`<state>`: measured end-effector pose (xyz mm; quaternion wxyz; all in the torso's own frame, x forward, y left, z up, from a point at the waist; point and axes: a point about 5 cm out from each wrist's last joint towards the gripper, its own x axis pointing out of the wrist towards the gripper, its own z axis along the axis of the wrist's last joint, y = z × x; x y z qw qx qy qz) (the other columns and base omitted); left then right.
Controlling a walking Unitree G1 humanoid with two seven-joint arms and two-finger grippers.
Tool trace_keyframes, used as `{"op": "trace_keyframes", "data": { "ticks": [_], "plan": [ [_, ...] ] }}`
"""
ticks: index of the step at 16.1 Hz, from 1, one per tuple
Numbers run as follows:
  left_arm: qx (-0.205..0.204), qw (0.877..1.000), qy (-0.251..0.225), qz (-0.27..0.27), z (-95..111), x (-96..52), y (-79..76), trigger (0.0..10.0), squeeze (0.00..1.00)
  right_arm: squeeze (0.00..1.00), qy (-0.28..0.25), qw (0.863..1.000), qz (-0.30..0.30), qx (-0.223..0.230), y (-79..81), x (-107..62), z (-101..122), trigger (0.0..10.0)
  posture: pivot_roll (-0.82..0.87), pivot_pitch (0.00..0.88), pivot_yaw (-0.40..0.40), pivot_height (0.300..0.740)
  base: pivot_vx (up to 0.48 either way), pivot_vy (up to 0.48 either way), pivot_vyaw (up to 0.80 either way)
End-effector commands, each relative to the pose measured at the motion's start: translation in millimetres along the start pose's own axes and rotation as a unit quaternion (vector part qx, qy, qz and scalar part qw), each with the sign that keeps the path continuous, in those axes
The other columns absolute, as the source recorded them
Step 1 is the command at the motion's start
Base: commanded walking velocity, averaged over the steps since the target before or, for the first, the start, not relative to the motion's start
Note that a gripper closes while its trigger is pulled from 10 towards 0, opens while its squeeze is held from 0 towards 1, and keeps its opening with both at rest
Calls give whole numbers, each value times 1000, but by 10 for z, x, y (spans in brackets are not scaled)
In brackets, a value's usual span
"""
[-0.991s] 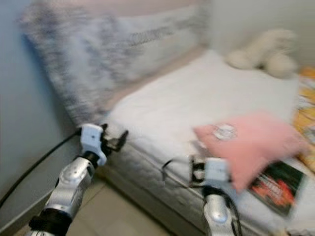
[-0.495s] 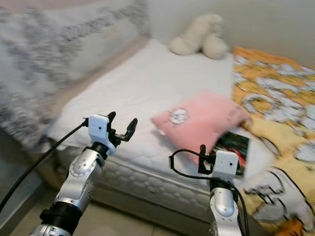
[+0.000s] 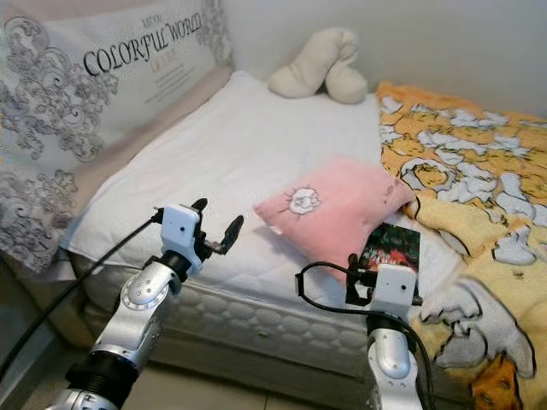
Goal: Clean up the room
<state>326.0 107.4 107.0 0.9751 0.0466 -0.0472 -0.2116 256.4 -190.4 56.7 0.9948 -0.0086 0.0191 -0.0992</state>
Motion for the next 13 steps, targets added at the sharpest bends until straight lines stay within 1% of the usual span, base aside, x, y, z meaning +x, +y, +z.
{"op": "trace_keyframes", "data": {
  "ticks": [1, 3, 4, 5, 6, 7, 8, 9, 10, 11, 12, 13],
  "plan": [
    [5, 1000, 15, -5, -33, 21, -24, 10000, 0, 0, 10, 1000, 0, 7, 0, -19, -24, 10000, 98, 0, -26, 740, 0, 480, -681],
    [28, 999, 36, -7, -68, 52, -42, 10000, 0, 0, 5, 1000, 6, 10, 12, -14, -27, 10000, 97, 0, -23, 740, 0, 0, 0],
    [20, 999, 33, -4, -65, 50, -33, 10000, 0, 0, 12, 1000, 12, -5, 26, -8, -38, 10000, 94, 0, -21, 740, 0, 0, 0],
    [10, 1000, 22, 2, -48, 43, -9, 10000, 0, 0, 17, 1000, 18, -1, 52, 0, -42, 10000, 90, 0, -18, 740, 0, 0, -763],
    [11, 1000, 24, 6, -53, 43, -4, 10000, 0, 0, 17, 1000, 18, 1, 54, 0, -40, 10000, 89, 0, -17, 740, 0, 0, -756],
    [4, 999, 26, 18, -66, 41, 4, 10000, 0, 0, 9, 1000, 20, -5, 52, 1, -27, 10000, 84, 0, -13, 740, 0, 0, -744],
    [0, 999, 24, 35, -68, 37, 15, 10000, 0, 0, 0, 1000, 22, -11, 49, 5, -10, 10000, 82, 0, -13, 740, 0, 0, 0],
    [-13, 998, 20, 60, -70, 19, 48, 10000, 0, 0, -6, 1000, 26, -16, 48, 8, 7, 10000, 82, 0, -13, 740, 0, 0, 0],
    [-28, 997, 9, 66, -57, 0, 57, 10000, 0, 0, -15, 999, 29, -19, 46, 6, 32, 10000, 86, 0, -16, 740, 244, 0, 0],
    [-30, 997, 1, 70, -40, -20, 55, 10000, 0, 0, -27, 999, 21, -9, 21, -7, 63, 10000, 90, 0, -20, 740, 480, 0, 0],
    [-30, 997, 4, 70, -46, -24, 40, 10000, 0, 0, -25, 1000, 10, 6, -4, -15, 53, 10000, 92, 0, -20, 740, 480, 0, 0],
    [-26, 997, 7, 68, -56, -19, 21, 10000, 0, 0, -22, 1000, 10, 9, 1, -20, 36, 10000, 93, 0, -20, 740, 480, 0, 0]
  ]
}}
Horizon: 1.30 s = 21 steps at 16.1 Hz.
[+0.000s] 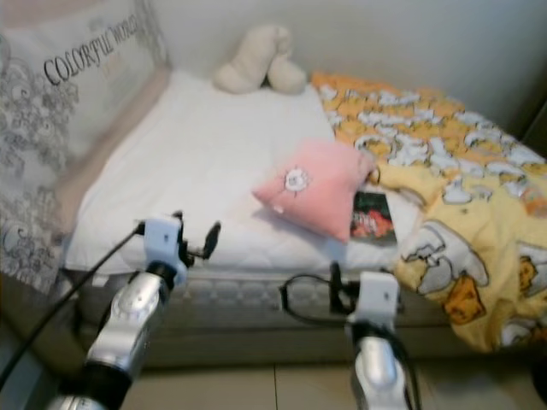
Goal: Clean up the room
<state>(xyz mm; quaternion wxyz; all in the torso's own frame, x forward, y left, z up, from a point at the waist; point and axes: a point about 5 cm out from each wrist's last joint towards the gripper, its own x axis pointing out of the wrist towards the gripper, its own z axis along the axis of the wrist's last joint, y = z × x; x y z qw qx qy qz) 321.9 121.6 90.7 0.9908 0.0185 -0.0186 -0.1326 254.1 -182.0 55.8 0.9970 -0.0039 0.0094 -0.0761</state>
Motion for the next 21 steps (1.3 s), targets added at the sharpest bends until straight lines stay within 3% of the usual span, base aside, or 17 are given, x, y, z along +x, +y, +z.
{"op": "trace_keyframes", "data": {
  "ticks": [1, 5, 7, 9, 21],
  "plan": [
    [4, 1000, -20, -16, 111, 73, -107, 10000, 0, 0, -8, 1000, -9, 0, -62, 19, 31, 10000, 92, 0, -19, 740, 480, 0, 0],
    [11, 999, -22, -28, 123, 89, -142, 10000, 0, 0, 8, 1000, -4, -10, -65, 36, -12, 10000, 88, 0, -20, 740, 480, 0, -761],
    [7, 1000, -17, -6, 113, 94, -121, 10000, 0, 0, 17, 1000, -5, -19, -92, 42, -47, 10000, 88, 0, -21, 740, 480, 0, -566],
    [-2, 1000, -11, 16, 109, 108, -81, 10000, 0, 0, 19, 1000, 5, -15, -72, 51, -45, 10000, 89, 0, -21, 740, 480, 0, 0],
    [9, 1000, -17, 24, 157, 143, -36, 10000, 0, 0, 34, 999, 8, -23, -72, 49, -109, 10000, 96, 0, -25, 740, 480, 0, 133]
  ]
}}
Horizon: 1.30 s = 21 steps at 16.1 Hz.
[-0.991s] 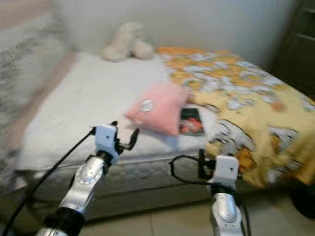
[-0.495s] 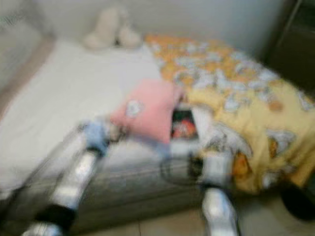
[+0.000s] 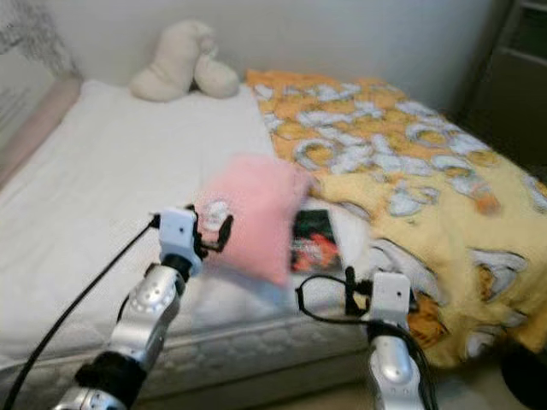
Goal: Clean up the room
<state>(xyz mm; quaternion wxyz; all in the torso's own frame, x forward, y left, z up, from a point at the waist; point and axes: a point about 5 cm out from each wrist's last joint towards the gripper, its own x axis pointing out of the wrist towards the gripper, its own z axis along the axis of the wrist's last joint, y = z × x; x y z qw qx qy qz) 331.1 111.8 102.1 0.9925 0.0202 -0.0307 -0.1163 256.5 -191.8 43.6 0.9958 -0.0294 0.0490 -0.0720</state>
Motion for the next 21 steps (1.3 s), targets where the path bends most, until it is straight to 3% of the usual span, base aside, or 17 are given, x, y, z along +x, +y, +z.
{"op": "trace_keyframes", "data": {
  "ticks": [1, 6, 9, 11, 14, 16, 17, 18, 21],
  "plan": [
    [3, 1000, -6, 11, 49, 31, 39, 10000, 0, 0, -4, 1000, 8, -5, 20, 9, 21, 10000, 97, 0, -25, 740, 480, 0, 0],
    [2, 1000, -11, 27, 111, 88, 126, 10000, 0, 0, -25, 999, 23, -9, 51, 66, 116, 10000, 97, 0, -23, 740, 480, 0, 199],
    [-5, 998, -11, 60, 183, 146, 250, 10000, 0, 0, -61, 998, 28, 3, 23, 240, 397, 10000, 95, 0, -20, 740, 160, 0, 0],
    [5, 998, -11, 55, 214, 172, 253, 10000, 0, 0, -74, 997, 28, 7, 15, 278, 483, 10000, 100, 0, -23, 740, 0, 0, 0],
    [30, 999, 4, 35, 181, 190, 247, 10000, 0, 0, -25, 998, 45, 40, 87, 262, 299, 10000, 110, 0, -29, 740, 0, 0, 0],
    [67, 993, 92, 30, 1, 236, 367, 10000, 0, 0, 33, 993, 88, 75, 255, 340, 176, 10000, 110, 0, -31, 740, 0, 0, 0],
    [69, 989, 123, 42, -19, 274, 458, 10000, 0, 0, 52, 990, 89, 98, 285, 401, 165, 10000, 119, 0, -39, 740, 0, 0, 0],
    [67, 989, 122, 43, 47, 323, 511, 10000, 0, 0, 52, 988, 98, 106, 308, 438, 207, 10000, 121, 0, -44, 740, 0, 0, 0],
    [33, 988, 148, 38, 111, 420, 562, 10000, 0, 0, 69, 980, 118, 147, 357, 537, 209, 10000, 144, 50, -58, 740, 0, 0, 0]
  ]
}}
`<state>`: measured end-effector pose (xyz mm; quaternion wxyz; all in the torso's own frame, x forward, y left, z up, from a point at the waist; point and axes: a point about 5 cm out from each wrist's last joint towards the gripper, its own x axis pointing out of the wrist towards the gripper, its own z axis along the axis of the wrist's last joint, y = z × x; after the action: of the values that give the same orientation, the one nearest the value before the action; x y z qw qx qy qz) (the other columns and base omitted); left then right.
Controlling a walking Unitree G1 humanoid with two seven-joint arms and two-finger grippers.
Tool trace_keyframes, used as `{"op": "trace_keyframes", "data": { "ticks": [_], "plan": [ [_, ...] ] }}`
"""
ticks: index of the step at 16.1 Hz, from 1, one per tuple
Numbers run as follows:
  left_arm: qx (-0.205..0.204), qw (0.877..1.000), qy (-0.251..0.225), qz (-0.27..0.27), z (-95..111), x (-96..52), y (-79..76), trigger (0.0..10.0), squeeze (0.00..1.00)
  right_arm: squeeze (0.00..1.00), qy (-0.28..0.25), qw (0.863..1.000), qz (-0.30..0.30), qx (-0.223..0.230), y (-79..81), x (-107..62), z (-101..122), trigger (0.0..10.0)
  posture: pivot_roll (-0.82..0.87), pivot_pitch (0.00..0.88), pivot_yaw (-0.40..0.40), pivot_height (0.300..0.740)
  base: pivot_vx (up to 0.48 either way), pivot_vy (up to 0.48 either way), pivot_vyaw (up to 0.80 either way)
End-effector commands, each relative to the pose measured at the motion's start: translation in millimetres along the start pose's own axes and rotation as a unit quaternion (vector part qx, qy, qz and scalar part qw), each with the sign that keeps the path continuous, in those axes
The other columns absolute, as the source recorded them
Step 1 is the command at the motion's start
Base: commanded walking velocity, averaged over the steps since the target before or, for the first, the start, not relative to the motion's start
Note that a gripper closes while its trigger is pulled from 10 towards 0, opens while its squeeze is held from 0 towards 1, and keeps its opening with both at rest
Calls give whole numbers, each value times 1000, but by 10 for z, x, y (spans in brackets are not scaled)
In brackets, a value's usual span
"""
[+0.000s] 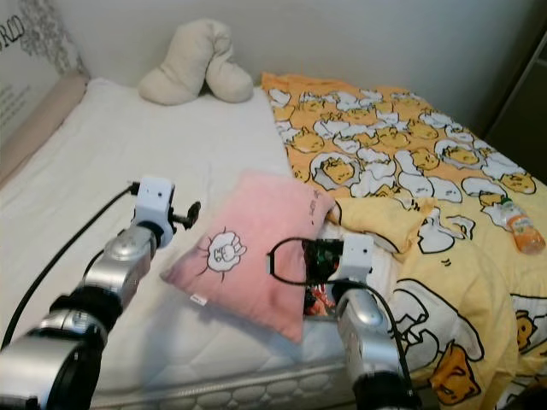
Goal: Clean up the room
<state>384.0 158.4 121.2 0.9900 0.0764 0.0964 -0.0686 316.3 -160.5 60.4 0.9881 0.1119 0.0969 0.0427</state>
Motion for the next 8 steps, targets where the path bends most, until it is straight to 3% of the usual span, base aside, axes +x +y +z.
{"op": "trace_keyframes", "data": {
  "ticks": [1, 2, 5, 7, 8],
  "plan": [
    [-6, 1000, 22, -14, -17, 23, -55, 10000, 0, 0, 16, 999, -5, 29, -35, 27, -34, 10000, 144, 70, -61, 740, 0, 0, 0],
    [-4, 999, 29, -24, 1, 44, -97, 10000, 0, 0, 20, 999, -2, 43, -39, 43, -38, 10000, 145, 89, -60, 740, 0, 0, 0],
    [0, 997, 55, -60, 88, 88, -156, 10000, 0, 0, 20, 993, 25, 110, 166, 205, 44, 10000, 124, 111, -57, 740, 0, 0, 0],
    [-17, 992, 71, -98, 94, 86, -176, 10000, 0, 0, 28, 989, 61, 133, 369, 229, 8, 10000, 117, 124, -49, 740, 0, 0, 0],
    [-7, 989, 93, -116, 43, 74, -189, 10000, 0, 0, 47, 981, 75, 173, 489, 244, -66, 10000, 113, 133, -44, 740, 0, 0, 0]
  ]
}}
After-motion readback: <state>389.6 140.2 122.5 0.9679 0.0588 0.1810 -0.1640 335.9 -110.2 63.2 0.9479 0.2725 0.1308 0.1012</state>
